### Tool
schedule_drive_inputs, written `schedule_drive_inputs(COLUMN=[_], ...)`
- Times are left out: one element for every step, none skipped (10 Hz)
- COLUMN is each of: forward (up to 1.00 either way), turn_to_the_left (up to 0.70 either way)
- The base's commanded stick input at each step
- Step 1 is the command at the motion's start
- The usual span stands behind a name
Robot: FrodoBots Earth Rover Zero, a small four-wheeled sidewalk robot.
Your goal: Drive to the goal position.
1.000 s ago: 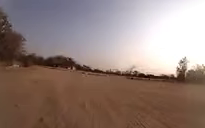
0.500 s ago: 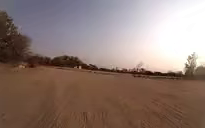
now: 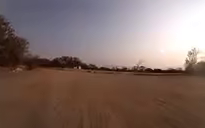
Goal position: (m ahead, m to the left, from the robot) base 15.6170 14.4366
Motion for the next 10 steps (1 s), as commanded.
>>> schedule_drive_inputs(forward=[0.70, 0.70, 0.70, 0.70, 0.70, 0.70, 0.70, 0.70, 0.70, 0.70], turn_to_the_left=[0.00, 0.00, 0.00, 0.00, 0.00, 0.00, 0.00, 0.00, 0.00, 0.00])
